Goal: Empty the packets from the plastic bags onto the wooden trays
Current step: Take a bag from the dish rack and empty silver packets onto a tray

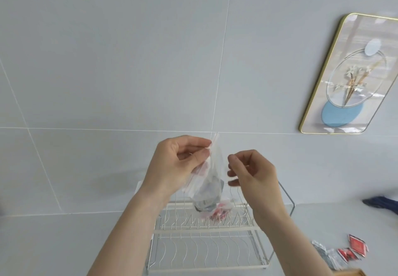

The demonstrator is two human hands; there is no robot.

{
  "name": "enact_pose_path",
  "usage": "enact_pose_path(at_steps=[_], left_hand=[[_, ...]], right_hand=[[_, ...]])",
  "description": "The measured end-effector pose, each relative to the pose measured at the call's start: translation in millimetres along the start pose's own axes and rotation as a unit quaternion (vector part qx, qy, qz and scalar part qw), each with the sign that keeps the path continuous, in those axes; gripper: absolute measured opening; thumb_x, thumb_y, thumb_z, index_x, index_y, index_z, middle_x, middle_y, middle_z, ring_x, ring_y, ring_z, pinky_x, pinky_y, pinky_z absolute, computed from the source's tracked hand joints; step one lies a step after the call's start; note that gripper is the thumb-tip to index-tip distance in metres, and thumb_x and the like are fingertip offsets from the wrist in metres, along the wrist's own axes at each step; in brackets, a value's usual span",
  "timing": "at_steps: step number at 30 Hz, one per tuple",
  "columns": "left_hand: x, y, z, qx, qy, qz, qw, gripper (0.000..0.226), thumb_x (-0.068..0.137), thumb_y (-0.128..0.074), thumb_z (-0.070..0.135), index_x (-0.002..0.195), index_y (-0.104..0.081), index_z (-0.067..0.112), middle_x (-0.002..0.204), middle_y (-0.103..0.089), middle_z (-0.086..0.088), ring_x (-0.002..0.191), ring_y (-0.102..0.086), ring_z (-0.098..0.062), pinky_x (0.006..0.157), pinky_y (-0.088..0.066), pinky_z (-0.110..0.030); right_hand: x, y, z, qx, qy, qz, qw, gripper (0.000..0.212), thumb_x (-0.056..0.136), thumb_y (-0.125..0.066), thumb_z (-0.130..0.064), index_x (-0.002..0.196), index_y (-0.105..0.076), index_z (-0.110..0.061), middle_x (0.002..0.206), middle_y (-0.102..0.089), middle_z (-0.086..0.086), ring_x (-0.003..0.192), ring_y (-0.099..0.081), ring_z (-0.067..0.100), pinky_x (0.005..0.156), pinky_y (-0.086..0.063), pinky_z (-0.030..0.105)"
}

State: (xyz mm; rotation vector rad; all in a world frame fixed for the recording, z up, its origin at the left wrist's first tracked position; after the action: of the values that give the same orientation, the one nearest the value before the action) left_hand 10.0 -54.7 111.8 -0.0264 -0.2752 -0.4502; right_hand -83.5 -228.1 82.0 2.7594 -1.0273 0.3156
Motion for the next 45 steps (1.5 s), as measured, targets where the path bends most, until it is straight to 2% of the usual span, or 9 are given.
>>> enact_pose_path(at_steps=[4, 8, 17, 20, 25, 34, 38, 40, 45], left_hand=[[-32.4, -22.6, -4.9, -0.036, 0.034, -0.011, 0.999, 0.016, 0.085, -0.078, 0.006, 0.095, -0.080, 0.019, 0.082, -0.081, -0.006, 0.069, -0.077, -0.015, 0.068, -0.062, -0.024], [-65.2, -38.9, -35.7, -0.044, 0.098, -0.009, 0.994, 0.015, 0.085, -0.078, 0.011, 0.095, -0.078, 0.023, 0.083, -0.082, -0.004, 0.075, -0.078, -0.017, 0.072, -0.062, -0.029], [-141.4, -53.9, -131.3, -0.015, 0.237, -0.029, 0.971, 0.018, 0.086, -0.074, -0.001, 0.096, -0.074, 0.014, 0.083, -0.083, -0.006, 0.080, -0.080, -0.023, 0.085, -0.064, -0.045], [-154.8, -53.6, -153.7, 0.064, 0.240, -0.029, 0.968, 0.025, 0.082, -0.072, -0.003, 0.091, -0.072, 0.020, 0.079, -0.082, 0.002, 0.074, -0.079, -0.016, 0.082, -0.064, -0.040], [-170.7, -47.2, -179.2, 0.108, 0.260, -0.005, 0.959, 0.017, 0.077, -0.078, 0.004, 0.082, -0.067, 0.016, 0.072, -0.081, 0.005, 0.067, -0.078, -0.011, 0.078, -0.064, -0.038], [-182.4, -44.6, -194.9, 0.219, 0.242, 0.030, 0.945, 0.026, 0.076, -0.068, 0.007, 0.066, -0.050, 0.022, 0.068, -0.077, 0.007, 0.063, -0.072, -0.009, 0.072, -0.060, -0.038], [-175.9, -9.2, -188.3, 0.330, 0.188, 0.085, 0.921, 0.030, 0.083, -0.071, 0.012, 0.067, -0.049, 0.023, 0.067, -0.073, 0.014, 0.063, -0.068, -0.007, 0.069, -0.057, -0.035], [-173.7, -3.9, -187.8, 0.338, 0.160, 0.059, 0.926, 0.030, 0.085, -0.072, 0.011, 0.070, -0.050, 0.026, 0.069, -0.073, 0.020, 0.062, -0.068, -0.001, 0.067, -0.057, -0.029], [-176.9, -9.6, -192.2, 0.266, 0.131, 0.055, 0.954, 0.037, 0.082, -0.067, -0.003, 0.083, -0.058, 0.033, 0.084, -0.072, 0.021, 0.076, -0.070, -0.004, 0.068, -0.057, -0.025]], right_hand=[[-45.5, -2.0, -18.4, 0.073, -0.053, -0.117, 0.989, 0.020, 0.093, -0.068, -0.020, 0.083, -0.068, -0.003, 0.074, -0.069, 0.015, 0.067, -0.068, 0.023, 0.063, -0.061, 0.039], [-72.1, 4.3, 10.7, 0.102, -0.125, -0.118, 0.980, 0.026, 0.093, -0.067, -0.021, 0.086, -0.066, 0.004, 0.090, -0.064, 0.037, 0.075, -0.067, 0.032, 0.063, -0.061, 0.036], [-131.2, 13.0, 124.0, 0.102, -0.273, -0.070, 0.954, 0.020, 0.086, -0.077, -0.012, 0.085, -0.064, 0.003, 0.092, -0.068, 0.041, 0.080, -0.074, 0.047, 0.067, -0.062, 0.045], [-148.3, 11.1, 157.9, 0.105, -0.316, -0.051, 0.942, 0.023, 0.081, -0.081, -0.006, 0.091, -0.066, 0.008, 0.081, -0.072, 0.029, 0.070, -0.074, 0.034, 0.063, -0.062, 0.041], [-166.3, 5.9, 185.7, 0.112, -0.363, -0.072, 0.922, 0.015, 0.087, -0.075, -0.004, 0.089, -0.075, 0.012, 0.088, -0.078, 0.030, 0.085, -0.078, 0.040, 0.079, -0.064, 0.050], [-164.8, 9.8, 196.0, -0.132, -0.255, -0.110, 0.952, 0.014, 0.088, -0.074, -0.010, 0.078, -0.070, -0.001, 0.065, -0.076, 0.010, 0.057, -0.074, 0.017, 0.051, -0.061, 0.030], [-156.2, 41.6, 200.2, -0.253, -0.189, -0.087, 0.945, 0.020, 0.084, -0.077, -0.015, 0.068, -0.065, -0.018, 0.061, -0.072, 0.004, 0.055, -0.070, 0.017, 0.059, -0.062, 0.038], [-156.5, 46.8, 199.3, -0.310, -0.147, -0.118, 0.932, 0.026, 0.084, -0.077, -0.018, 0.067, -0.059, -0.025, 0.059, -0.067, -0.005, 0.057, -0.065, 0.009, 0.062, -0.057, 0.029], [-149.8, 42.0, 191.5, -0.225, -0.154, -0.134, 0.953, 0.020, 0.093, -0.063, -0.007, 0.076, -0.055, -0.015, 0.072, -0.072, 0.005, 0.070, -0.070, 0.021, 0.066, -0.064, 0.041]])
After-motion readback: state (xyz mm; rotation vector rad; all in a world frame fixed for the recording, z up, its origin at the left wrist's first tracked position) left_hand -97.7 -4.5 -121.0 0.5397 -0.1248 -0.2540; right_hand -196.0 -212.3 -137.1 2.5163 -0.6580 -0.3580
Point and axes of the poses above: each hand's wrist, its own x-axis towards the middle knuckle, its own y-axis out of the back of the hand, z = x × y, the point moved 8 cm from there along x, towards the middle knuckle
